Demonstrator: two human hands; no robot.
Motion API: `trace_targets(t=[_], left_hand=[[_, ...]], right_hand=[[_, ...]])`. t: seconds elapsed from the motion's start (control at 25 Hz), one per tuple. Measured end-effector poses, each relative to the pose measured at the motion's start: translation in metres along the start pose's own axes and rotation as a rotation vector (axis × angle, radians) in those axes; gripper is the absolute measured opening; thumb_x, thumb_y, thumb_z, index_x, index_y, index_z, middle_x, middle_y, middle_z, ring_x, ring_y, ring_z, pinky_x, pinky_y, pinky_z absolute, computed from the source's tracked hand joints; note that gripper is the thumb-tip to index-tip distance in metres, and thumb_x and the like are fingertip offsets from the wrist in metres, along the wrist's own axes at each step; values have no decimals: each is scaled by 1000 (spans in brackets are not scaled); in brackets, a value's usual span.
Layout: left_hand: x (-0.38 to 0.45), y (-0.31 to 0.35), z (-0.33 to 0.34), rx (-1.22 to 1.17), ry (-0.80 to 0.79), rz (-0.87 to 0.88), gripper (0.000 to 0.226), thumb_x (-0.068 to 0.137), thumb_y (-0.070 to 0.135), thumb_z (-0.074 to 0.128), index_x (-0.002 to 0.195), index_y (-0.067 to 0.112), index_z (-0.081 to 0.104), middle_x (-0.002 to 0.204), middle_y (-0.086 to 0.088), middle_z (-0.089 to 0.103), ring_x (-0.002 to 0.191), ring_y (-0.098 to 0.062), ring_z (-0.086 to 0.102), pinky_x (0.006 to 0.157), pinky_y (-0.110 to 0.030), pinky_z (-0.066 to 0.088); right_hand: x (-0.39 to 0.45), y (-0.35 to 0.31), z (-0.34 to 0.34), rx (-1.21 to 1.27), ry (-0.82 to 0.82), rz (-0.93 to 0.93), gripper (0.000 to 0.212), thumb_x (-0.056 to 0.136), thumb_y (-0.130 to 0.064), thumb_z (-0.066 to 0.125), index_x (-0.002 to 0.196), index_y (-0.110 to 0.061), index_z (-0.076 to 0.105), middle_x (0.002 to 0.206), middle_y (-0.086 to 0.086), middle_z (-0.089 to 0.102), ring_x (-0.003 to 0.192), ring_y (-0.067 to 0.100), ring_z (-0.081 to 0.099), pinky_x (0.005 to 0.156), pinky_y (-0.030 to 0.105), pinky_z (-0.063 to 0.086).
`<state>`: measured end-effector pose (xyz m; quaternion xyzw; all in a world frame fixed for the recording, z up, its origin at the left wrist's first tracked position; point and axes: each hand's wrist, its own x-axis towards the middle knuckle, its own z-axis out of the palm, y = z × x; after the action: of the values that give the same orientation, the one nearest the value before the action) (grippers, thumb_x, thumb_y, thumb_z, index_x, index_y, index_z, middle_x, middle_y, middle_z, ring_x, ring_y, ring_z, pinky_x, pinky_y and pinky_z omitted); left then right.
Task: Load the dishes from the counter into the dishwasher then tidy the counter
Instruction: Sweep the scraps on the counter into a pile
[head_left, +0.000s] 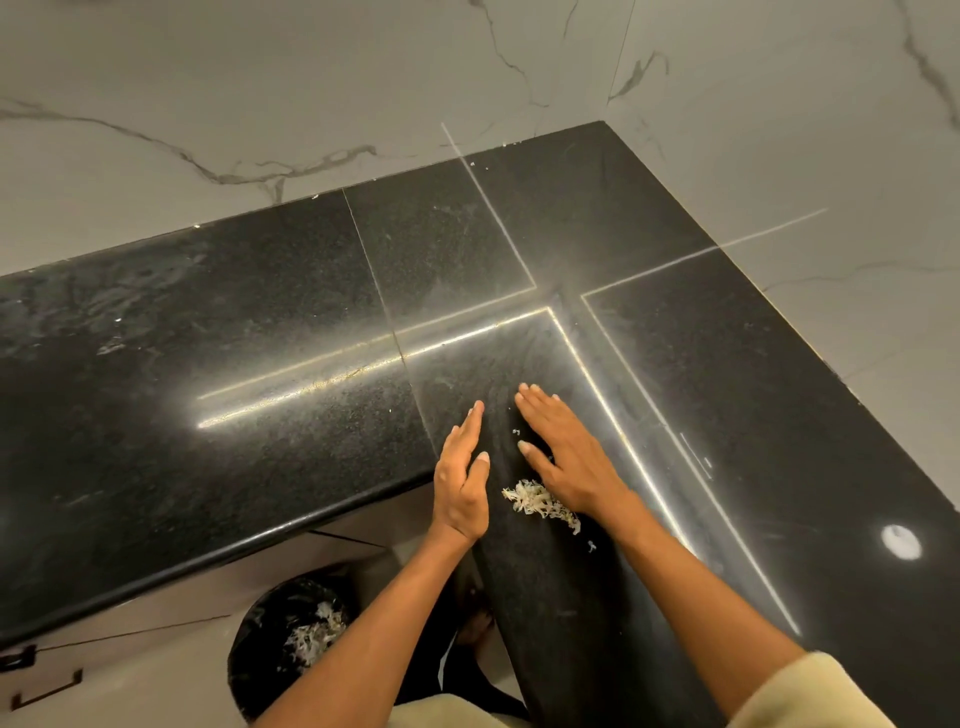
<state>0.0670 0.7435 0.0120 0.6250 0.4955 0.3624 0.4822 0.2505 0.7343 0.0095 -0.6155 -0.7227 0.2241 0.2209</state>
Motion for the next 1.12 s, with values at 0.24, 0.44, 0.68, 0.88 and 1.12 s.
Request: trace_targets(t=[0.24,0.44,0.68,0.88,1.12], left_hand=[[16,4,-7,123,-90,-13,63,89,17,39,152,13,35,157,2,35,146,-5,29,122,-21,10],[77,3,-2,425,-320,74,66,98,13,39,158,18,11,165,1,12,150,-2,2,121,-21,-6],[51,4,7,463,-481,270,67,91,13,36,156,13,19,163,4,17,151,-2,7,125,-33,2],[-19,3,-1,229,-463,214,62,91,7,42,152,15,33,158,6,33,148,-4,23,124,-27,8],[13,12,4,240,-353,169,65,88,10,41,152,13,34,158,5,32,147,-3,24,124,-31,11]], right_hand=[[-48,-11,-5,180,57,-67,47,103,-23,51,150,-17,46,154,-7,45,145,10,37,119,39,33],[14,19,-16,-6,97,132,61,102,-39,35,157,-16,29,164,-2,21,153,7,13,124,43,18],[-31,-4,7,-19,74,38,56,106,-28,40,158,-15,24,167,-1,14,154,9,10,126,37,10],[-89,-30,6,230,124,108,45,104,-26,46,149,-21,47,157,-10,40,147,6,31,123,36,25],[-72,-2,2,10,258,329,57,103,-40,34,156,-17,34,164,-4,24,152,4,14,124,42,18]])
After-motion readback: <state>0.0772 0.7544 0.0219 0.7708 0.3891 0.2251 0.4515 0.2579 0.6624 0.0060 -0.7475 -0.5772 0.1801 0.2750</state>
